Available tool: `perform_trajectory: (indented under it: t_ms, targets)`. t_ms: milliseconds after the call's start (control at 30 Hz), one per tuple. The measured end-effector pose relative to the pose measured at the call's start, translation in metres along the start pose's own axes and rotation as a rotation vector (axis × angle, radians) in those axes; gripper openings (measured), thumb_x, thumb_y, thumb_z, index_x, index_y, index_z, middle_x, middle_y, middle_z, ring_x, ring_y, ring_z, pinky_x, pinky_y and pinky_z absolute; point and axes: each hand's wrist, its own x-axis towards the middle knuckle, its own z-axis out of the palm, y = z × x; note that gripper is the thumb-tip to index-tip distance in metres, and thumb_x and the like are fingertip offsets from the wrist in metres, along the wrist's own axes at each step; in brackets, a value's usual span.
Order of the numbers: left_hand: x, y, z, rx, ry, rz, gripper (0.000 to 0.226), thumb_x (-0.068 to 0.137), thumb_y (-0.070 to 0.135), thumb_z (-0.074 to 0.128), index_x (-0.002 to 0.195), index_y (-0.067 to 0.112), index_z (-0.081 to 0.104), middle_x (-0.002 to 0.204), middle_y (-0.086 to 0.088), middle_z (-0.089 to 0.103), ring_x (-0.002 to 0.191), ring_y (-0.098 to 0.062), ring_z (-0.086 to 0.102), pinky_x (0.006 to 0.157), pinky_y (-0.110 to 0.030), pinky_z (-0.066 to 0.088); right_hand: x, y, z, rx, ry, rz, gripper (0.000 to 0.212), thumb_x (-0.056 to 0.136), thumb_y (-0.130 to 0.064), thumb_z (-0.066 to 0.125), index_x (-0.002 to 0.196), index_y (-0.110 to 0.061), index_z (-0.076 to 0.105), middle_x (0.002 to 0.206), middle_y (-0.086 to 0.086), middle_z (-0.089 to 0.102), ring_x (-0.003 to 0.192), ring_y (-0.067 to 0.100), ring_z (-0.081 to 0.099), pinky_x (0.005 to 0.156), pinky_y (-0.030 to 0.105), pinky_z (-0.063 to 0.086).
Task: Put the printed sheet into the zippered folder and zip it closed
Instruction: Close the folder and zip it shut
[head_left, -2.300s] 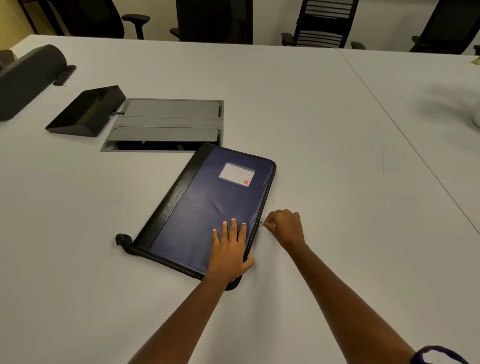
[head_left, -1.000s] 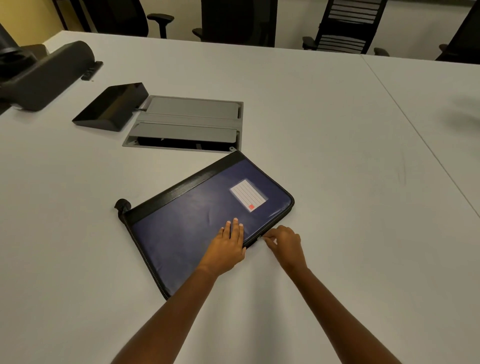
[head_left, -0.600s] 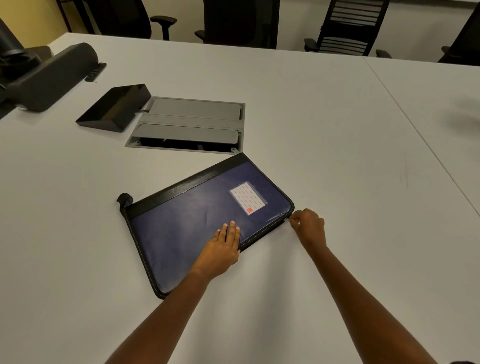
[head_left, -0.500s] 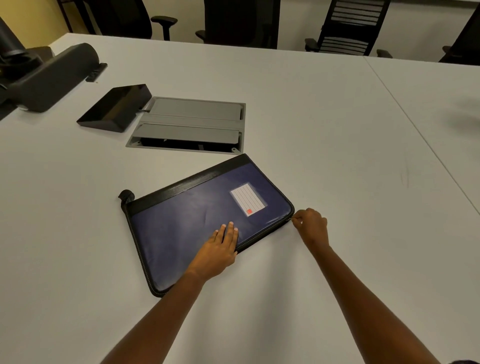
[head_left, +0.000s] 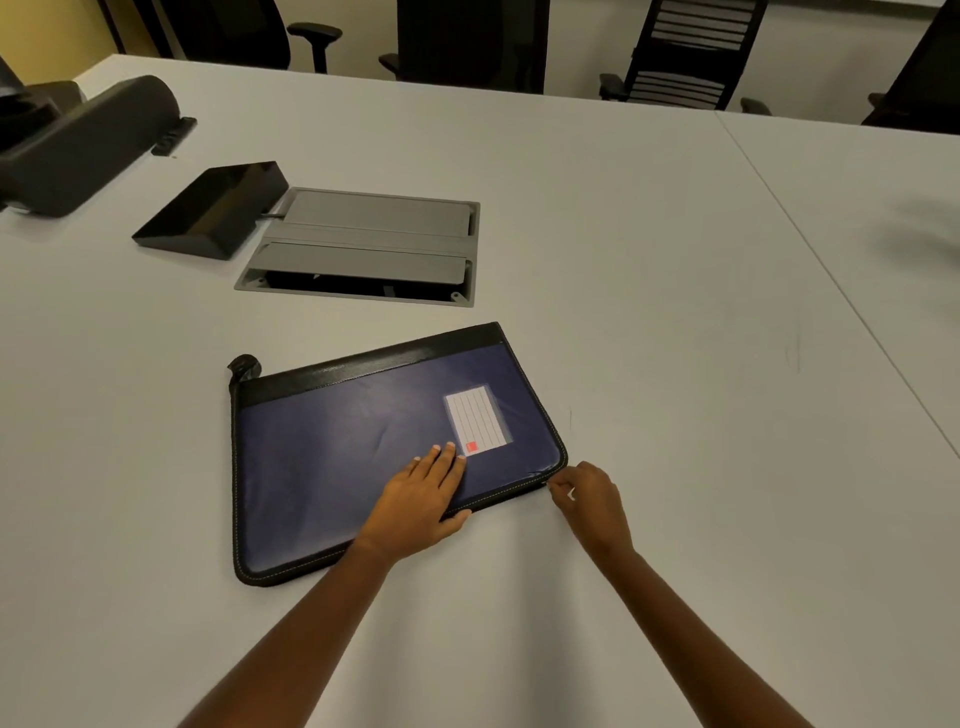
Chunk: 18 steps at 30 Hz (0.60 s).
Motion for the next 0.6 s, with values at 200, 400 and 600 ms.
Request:
perform_trajectory:
  t_ms: [200,400,600]
  targets:
    - [0.029,0.036,-0.008,0.102,0.094,0.168,0.048,0.061,0.049,0.077,0.093,0.013,0.074,0.093,-0.004,0.075,0.080,-0.015,0.073,0.055,-0.021,0.057,-0.008,0.003,0.006,-0.018,0.034,-0.024,0.016,0.087,-0.016,0.058,0.084,-0.003,0.068,0.087,0.015,0.067,0.076,0.023,0.056,0.069,0.027,0.036]
    - [0.035,0.039,-0.002,0.273,0.040,0.188,0.061,0.044,0.029,0.093,0.093,0.000,0.073,0.089,-0.018,0.075,0.073,-0.027,0.073,0.047,-0.028,0.059,-0.002,0.011,-0.001,-0.076,0.089,-0.016,0.014,0.086,-0.016,0.059,0.084,-0.007,0.068,0.089,0.013,0.068,0.084,0.028,0.060,0.071,0.028,0.031]
    - [0.033,0.040,-0.002,0.290,0.030,0.209,0.063,0.038,0.019,0.095,0.093,-0.003,0.072,0.087,-0.021,0.074,0.071,-0.031,0.073,0.049,-0.032,0.060,0.018,0.013,-0.012,-0.104,0.085,-0.010,0.013,0.086,-0.011,0.056,0.082,-0.006,0.067,0.087,0.015,0.066,0.084,0.030,0.060,0.072,0.031,0.033]
